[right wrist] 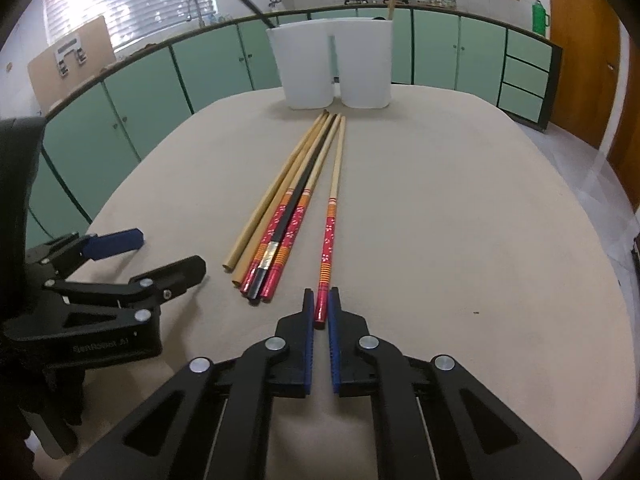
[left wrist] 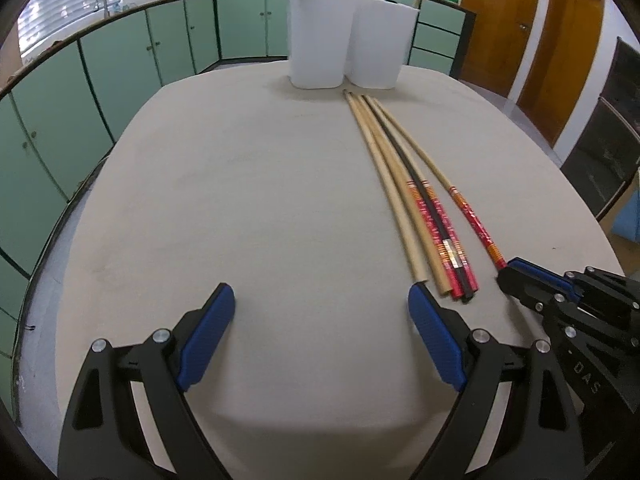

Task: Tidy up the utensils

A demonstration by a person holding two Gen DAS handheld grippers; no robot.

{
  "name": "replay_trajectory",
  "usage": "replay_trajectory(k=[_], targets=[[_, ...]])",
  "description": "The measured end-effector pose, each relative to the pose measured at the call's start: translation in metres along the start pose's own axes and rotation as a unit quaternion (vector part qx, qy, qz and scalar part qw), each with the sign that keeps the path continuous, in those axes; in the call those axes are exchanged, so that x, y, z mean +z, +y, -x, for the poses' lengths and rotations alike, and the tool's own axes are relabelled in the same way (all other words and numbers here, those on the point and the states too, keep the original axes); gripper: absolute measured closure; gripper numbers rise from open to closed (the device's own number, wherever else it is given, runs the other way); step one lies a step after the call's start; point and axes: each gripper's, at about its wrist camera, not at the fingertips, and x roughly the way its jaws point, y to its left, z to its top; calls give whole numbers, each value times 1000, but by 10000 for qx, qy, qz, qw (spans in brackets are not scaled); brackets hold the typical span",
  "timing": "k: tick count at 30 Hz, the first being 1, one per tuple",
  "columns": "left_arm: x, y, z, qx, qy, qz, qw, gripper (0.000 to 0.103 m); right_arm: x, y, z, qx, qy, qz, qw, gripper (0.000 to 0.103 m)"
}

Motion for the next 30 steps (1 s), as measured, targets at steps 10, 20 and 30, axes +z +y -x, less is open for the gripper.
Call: replay_trajectory(k=[10, 20, 30], targets=[[8, -17, -13, 23, 29, -186, 9998, 17, -1, -16, 3, -144, -29, -86, 9999, 97], [6, -11, -12, 253, 41, -156, 9995, 16, -1, -19, 4, -66, -16, -118, 9999, 97], [7, -23, -7, 52, -84, -238, 9997, 59, -2, -19, 3, -27, -1, -132, 9999, 96]])
